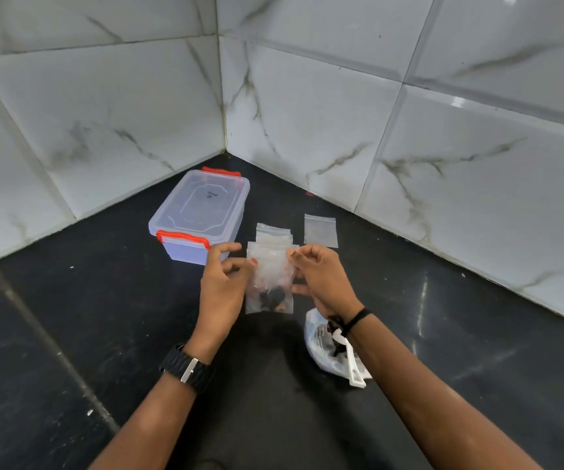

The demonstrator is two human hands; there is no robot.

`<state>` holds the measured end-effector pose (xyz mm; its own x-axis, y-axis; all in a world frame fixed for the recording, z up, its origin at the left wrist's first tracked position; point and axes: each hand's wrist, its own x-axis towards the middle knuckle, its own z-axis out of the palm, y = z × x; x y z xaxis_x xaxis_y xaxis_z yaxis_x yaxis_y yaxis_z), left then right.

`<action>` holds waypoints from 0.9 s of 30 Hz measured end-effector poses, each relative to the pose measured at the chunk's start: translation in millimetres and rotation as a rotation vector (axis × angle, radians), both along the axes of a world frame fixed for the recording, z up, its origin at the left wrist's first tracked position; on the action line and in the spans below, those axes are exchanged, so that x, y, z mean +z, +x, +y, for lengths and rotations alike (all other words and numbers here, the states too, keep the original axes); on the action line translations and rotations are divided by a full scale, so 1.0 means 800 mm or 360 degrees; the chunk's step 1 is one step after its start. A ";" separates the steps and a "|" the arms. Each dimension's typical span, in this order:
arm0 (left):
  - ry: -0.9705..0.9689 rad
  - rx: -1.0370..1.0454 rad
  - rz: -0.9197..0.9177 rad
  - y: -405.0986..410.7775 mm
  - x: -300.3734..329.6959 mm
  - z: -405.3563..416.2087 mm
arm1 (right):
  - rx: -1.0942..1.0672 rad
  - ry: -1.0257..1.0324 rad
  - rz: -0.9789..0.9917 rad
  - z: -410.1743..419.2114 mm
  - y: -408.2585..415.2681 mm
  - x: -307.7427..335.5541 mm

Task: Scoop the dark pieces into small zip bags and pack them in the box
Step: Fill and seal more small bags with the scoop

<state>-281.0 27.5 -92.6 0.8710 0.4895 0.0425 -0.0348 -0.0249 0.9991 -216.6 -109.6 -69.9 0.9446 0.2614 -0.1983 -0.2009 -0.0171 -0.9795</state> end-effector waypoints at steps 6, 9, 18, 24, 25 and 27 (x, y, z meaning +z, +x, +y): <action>0.0502 -0.0123 0.0205 0.028 -0.034 0.006 | 0.0057 -0.0468 -0.0014 0.005 0.051 -0.039; 0.0713 -0.0292 0.0322 0.034 -0.050 0.006 | 0.0272 -0.0612 0.0032 -0.003 0.061 -0.053; 0.1133 -0.0542 0.0460 0.031 -0.060 0.010 | 0.0481 -0.0903 -0.0119 -0.007 0.070 -0.069; 0.1258 -0.0431 0.0519 0.034 -0.055 0.012 | 0.0603 -0.1043 -0.0212 -0.010 0.073 -0.055; 0.1255 -0.0392 0.0480 0.039 -0.052 0.009 | 0.0603 -0.1048 -0.0224 -0.012 0.078 -0.050; 0.1213 -0.0374 0.0374 0.053 -0.046 0.004 | 0.0581 -0.1048 -0.0228 -0.017 0.090 -0.042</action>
<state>-238.5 30.4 -129.1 0.9745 0.2042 0.0930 0.0838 -0.7160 0.6931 -144.5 -122.9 -103.4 0.8492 0.4320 -0.3036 0.0577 -0.6474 -0.7600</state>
